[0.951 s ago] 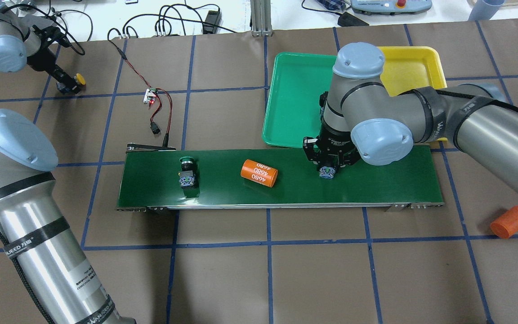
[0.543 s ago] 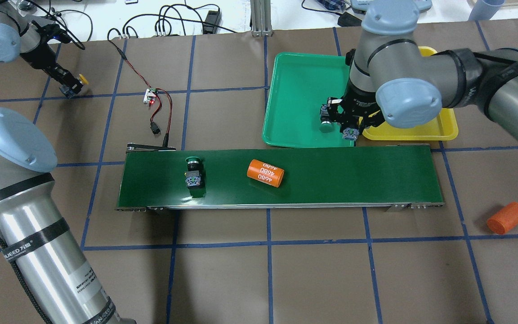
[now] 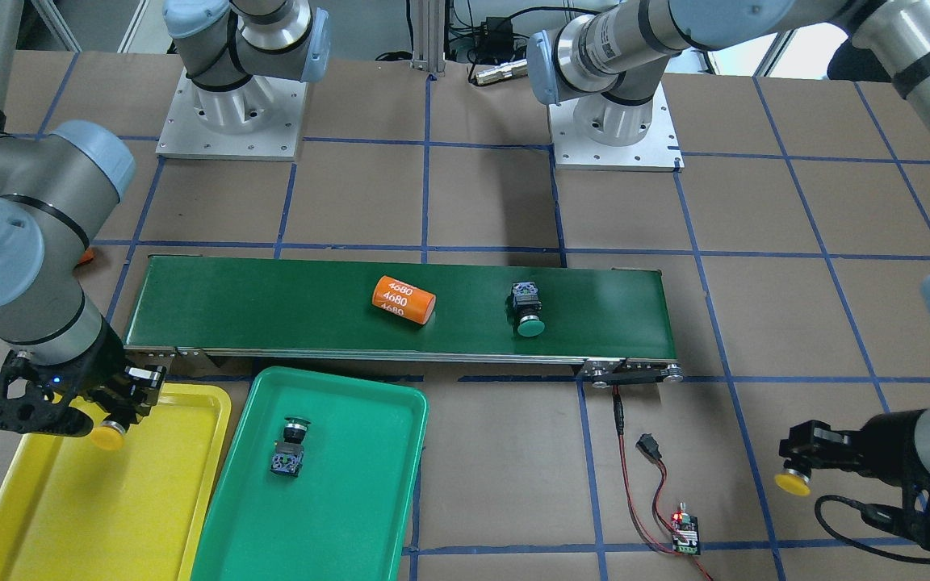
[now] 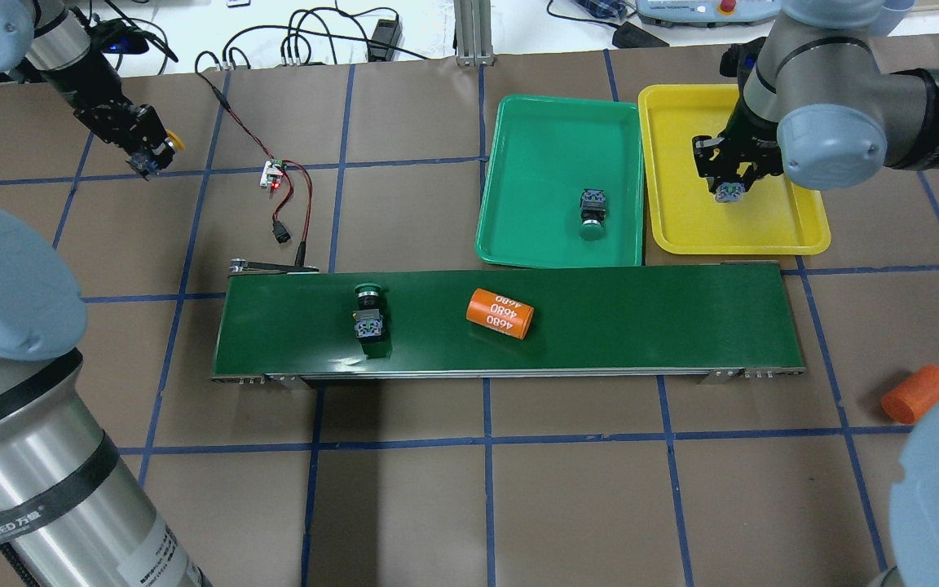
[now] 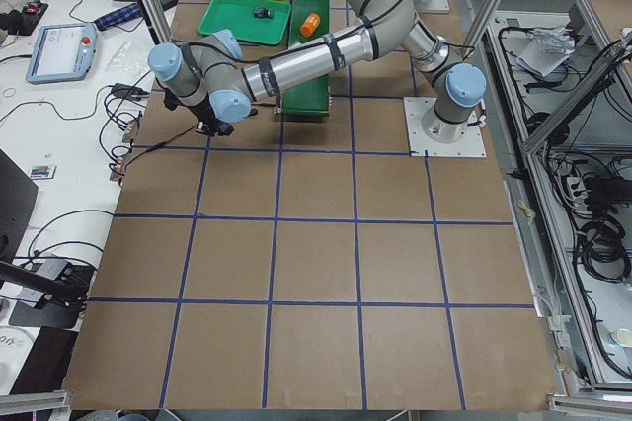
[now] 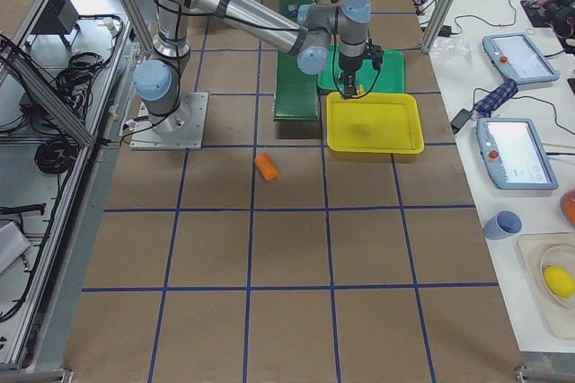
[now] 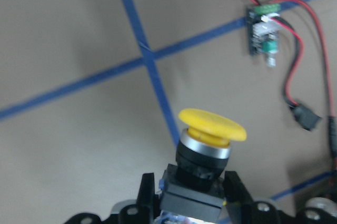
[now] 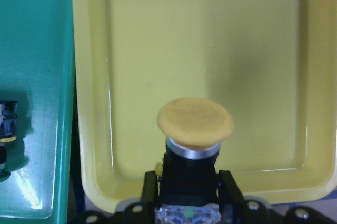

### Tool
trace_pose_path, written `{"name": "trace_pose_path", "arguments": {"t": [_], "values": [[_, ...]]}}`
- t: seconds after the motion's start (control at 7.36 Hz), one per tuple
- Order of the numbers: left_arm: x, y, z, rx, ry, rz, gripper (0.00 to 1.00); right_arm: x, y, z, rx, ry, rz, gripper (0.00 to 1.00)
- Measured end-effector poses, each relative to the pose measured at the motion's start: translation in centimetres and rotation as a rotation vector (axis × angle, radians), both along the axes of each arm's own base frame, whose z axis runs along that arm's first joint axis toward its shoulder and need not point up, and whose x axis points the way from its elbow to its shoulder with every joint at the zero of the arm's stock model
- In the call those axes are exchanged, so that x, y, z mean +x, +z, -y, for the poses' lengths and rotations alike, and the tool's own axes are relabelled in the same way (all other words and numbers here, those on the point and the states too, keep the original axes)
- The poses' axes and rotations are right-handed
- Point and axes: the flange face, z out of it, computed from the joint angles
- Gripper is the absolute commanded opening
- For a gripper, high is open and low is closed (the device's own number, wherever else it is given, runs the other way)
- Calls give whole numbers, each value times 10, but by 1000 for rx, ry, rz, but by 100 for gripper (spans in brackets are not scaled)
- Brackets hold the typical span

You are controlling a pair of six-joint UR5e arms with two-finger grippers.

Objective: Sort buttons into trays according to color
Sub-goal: 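Place yellow button in yellow tray with right while left carries one to belt, then lower yellow button onto belt with left while right gripper opens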

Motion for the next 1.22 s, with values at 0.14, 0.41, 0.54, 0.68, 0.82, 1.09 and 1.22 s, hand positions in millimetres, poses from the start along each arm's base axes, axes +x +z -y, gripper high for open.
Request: {"name": "trace_pose_path", "arguments": {"t": [0.14, 0.41, 0.54, 0.68, 0.82, 1.09, 1.22], "values": [[-17, 7, -23, 26, 54, 7, 0, -11, -11, 6, -5, 6, -4, 0], [-52, 12, -62, 32, 159, 40, 0, -25, -33, 15, -16, 4, -4, 99], [-78, 12, -74, 7, 205, 67, 0, -27, -45, 19, -15, 0, -2, 100], [-100, 14, -84, -14, 261, 89, 0, -27, -50, 21, -17, -3, -1, 100], [-115, 12, -98, -11, 313, 100, 0, -26, -46, 20, -19, 0, -4, 100], [-139, -4, -133, 2, 411, 114, 0, -15, -18, 9, -19, 16, -4, 100], [-163, -9, -148, -15, 423, 121, 0, -4, -3, 2, -20, 32, -5, 100]]}}
